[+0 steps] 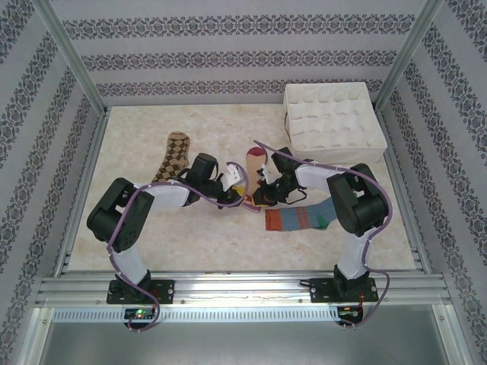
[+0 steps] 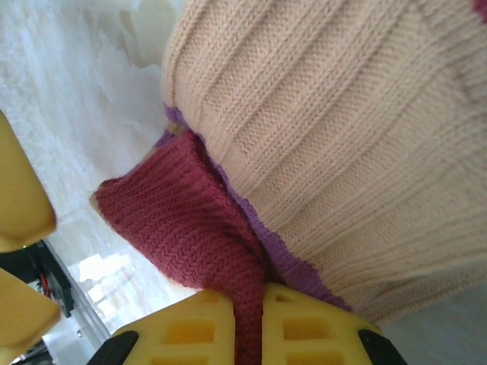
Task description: Roll the socks
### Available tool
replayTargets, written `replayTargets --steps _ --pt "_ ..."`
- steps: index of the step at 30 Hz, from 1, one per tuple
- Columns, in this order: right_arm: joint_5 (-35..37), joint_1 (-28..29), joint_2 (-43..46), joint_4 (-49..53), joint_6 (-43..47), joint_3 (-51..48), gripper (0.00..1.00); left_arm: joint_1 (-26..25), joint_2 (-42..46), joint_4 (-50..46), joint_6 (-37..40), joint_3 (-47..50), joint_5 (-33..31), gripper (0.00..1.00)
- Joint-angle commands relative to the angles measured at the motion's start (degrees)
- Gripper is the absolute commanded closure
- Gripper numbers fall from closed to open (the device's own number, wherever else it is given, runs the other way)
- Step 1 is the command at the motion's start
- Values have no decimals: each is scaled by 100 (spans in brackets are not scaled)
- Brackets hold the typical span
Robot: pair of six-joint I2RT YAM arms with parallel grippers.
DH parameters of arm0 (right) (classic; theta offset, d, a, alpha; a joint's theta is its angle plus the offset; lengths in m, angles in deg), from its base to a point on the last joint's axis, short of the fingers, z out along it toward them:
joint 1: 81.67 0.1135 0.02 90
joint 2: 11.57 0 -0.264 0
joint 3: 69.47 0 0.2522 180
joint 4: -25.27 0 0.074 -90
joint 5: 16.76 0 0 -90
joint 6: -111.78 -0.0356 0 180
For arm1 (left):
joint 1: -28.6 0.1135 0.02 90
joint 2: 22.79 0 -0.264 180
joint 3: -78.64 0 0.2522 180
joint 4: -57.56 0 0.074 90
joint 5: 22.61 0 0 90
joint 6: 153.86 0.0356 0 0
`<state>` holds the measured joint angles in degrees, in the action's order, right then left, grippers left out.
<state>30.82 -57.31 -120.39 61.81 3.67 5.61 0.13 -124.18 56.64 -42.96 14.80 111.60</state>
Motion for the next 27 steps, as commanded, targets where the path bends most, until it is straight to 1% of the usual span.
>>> replayTargets --steps 1,3,5,8,11,13,15,17,20,24,27 --pt "-200 16 -213 453 -105 -297 91 -165 84 646 57 355 -77 68" --pt "-347 25 -167 472 -75 -336 91 -218 187 795 189 568 -249 64" --pt "-406 18 -165 580 11 -326 91 -212 200 654 289 594 -368 62" --pt "-431 17 -159 709 88 -274 91 -212 83 179 406 398 -386 62" --pt "-413 16 -140 718 73 -257 89 -212 -78 96 243 290 -426 63" --pt "-355 32 -119 710 54 -251 86 -216 -235 -25 45 150 -542 64" --pt "-278 42 -66 689 24 -243 81 -213 -412 -415 -109 -107 -581 68" --pt "-49 43 77 597 -89 -275 69 -228 -531 -631 -244 -231 -605 70" --pt "406 43 409 459 -273 -338 58 -229 -606 -500 -523 -125 -730 71" --pt "1188 128 668 487 -281 -332 57 -229 -769 -670 -800 -169 -896 73" --pt "1447 266 522 610 -208 -198 59 -230 -855 -753 -1020 -209 -1013 75"
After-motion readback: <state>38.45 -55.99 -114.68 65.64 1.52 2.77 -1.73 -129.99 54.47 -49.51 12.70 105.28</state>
